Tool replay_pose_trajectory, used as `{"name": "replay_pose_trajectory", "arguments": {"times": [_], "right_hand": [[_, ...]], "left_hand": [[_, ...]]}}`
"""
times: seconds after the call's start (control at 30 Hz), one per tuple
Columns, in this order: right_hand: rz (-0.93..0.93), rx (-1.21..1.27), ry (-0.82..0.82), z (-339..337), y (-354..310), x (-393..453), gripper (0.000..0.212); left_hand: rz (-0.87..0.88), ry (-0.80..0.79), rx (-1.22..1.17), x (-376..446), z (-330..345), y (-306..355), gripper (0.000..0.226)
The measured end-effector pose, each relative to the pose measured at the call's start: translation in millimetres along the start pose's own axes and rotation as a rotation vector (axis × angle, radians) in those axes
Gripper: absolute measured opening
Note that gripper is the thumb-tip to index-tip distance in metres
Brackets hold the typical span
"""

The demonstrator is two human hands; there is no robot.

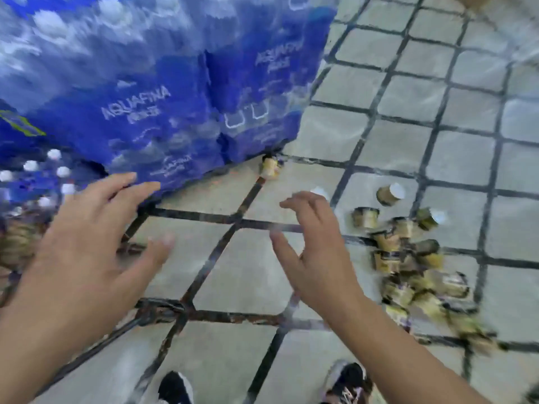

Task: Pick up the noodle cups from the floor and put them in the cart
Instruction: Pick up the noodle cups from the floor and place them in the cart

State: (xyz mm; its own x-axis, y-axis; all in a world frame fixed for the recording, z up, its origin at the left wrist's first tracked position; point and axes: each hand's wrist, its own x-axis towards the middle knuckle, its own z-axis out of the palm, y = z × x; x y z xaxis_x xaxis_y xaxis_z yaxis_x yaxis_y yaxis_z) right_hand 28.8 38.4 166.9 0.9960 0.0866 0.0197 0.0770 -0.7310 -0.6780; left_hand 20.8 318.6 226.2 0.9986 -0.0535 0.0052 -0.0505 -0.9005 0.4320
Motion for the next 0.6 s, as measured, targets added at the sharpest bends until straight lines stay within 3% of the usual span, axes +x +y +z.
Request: {"name": "replay_pose_trajectory", "arguments": {"times": [0.2, 0.37, 0.5, 0.6], "right_hand": [[0.371, -0.224, -0.124, -124.9, 233.1, -104.7, 0.047], [0.694, -0.277, -0.242, -165.1, 384.9, -179.0, 0.053], [0.912, -0.301, -0.390, -133.8, 483.4, -221.6, 0.074], [0.964, -0.320, -0.521, -86.8, 540.4, -242.5, 0.086]], "left_hand": [[0.003, -0.347, -0.014, 27.0, 179.0, 177.7, 0.071], [0.090, -0.567, 0.060, 25.2, 329.1, 255.7, 0.078], [0.396, -0.836, 0.329, 13.7, 443.3, 274.8, 0.088], [0.664, -0.992, 0.494, 8.8, 529.2, 261.1, 0.089]]}}
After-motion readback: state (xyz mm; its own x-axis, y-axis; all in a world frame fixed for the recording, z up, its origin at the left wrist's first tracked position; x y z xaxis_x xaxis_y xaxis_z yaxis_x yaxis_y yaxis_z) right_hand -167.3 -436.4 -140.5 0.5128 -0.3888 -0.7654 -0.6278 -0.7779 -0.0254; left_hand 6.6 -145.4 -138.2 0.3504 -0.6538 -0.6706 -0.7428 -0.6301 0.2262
